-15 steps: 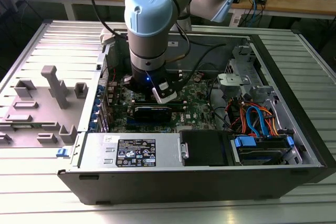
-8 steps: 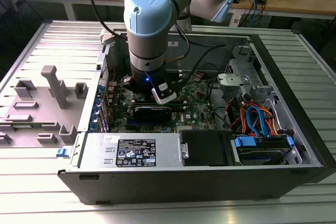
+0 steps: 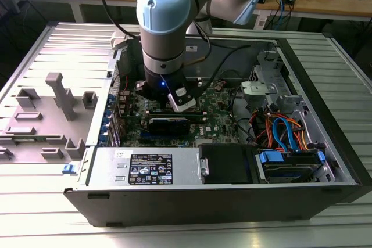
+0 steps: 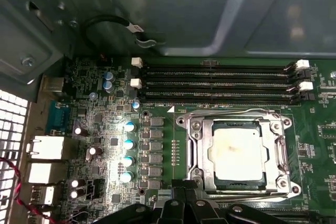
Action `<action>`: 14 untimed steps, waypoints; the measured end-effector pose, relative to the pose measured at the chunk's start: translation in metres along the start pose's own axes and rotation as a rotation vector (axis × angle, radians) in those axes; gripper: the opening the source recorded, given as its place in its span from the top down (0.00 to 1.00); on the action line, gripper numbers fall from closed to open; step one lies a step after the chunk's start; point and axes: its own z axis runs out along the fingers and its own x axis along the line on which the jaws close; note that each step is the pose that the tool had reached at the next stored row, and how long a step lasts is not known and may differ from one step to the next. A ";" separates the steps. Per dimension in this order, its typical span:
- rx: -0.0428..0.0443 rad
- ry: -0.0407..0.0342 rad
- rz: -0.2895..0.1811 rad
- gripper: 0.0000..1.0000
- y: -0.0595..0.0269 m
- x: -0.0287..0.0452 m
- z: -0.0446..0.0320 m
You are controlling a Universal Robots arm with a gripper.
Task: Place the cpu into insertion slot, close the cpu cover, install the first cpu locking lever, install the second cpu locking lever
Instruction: 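Install the second cpu locking lever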
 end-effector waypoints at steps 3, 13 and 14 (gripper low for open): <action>-0.0001 0.0002 -0.001 0.89 0.0010 0.0000 -0.0043; 0.0001 0.0013 -0.005 0.89 0.0010 0.0000 -0.0044; 0.0001 0.0014 -0.005 0.89 0.0010 0.0000 -0.0044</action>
